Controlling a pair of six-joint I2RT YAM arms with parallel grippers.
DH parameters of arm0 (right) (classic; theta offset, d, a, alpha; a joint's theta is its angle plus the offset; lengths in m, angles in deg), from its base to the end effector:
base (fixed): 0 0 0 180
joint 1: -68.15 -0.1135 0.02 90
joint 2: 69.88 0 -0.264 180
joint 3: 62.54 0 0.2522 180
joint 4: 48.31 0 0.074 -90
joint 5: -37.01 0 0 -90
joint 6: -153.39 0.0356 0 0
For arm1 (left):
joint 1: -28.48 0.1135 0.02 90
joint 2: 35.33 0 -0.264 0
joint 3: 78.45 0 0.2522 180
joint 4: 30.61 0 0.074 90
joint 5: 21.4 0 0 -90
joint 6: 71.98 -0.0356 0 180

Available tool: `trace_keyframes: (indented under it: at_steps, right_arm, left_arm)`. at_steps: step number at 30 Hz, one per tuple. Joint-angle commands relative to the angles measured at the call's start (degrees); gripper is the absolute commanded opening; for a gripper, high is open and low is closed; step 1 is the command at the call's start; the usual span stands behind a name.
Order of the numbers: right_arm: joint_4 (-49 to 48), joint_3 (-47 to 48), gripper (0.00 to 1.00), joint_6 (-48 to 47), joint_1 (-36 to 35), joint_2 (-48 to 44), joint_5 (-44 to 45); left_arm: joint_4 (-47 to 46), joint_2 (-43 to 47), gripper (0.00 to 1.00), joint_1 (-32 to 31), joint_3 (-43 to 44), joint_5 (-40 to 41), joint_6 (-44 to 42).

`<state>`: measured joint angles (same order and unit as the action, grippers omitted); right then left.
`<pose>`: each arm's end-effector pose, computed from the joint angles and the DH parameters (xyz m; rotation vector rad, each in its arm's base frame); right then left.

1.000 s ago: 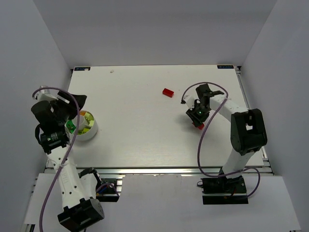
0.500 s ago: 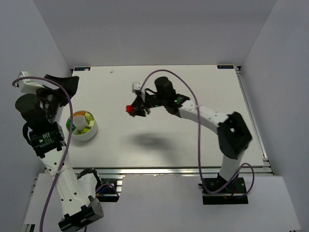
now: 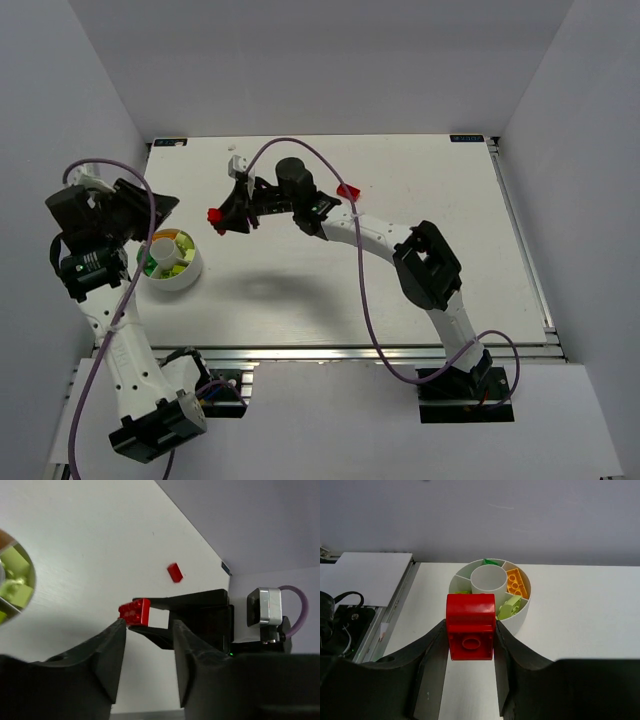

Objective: Sort the legos into containers by color

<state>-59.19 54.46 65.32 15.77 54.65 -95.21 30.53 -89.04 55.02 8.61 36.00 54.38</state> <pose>0.2984 0.4264 0.3038 -1.2378 1.1348 1.2858 0.1574 0.0572 0.4165 -0.7465 1.9005 -0.6897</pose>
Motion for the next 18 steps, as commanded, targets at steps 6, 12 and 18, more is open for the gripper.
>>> trace_keyframes:
  at_steps: [6, 12, 18]
  right_arm:
    - [-2.78, -0.32, 0.0, -1.76, 1.49, -2.98, -4.1]
    - [-1.02, -1.02, 0.0, -4.66, 1.58, -3.15, -6.91]
    - [-0.41, -1.29, 0.0, -4.4, 1.32, -3.59, -9.72]
  left_arm:
    - [-2.45, 1.33, 0.77, 0.17, -8.87, -13.71, -0.24]
    - [-2.47, 0.19, 0.8, -1.32, -11.59, -13.02, 0.29]
    - [-4.21, -1.83, 0.8, -7.11, -12.56, -8.45, 1.6]
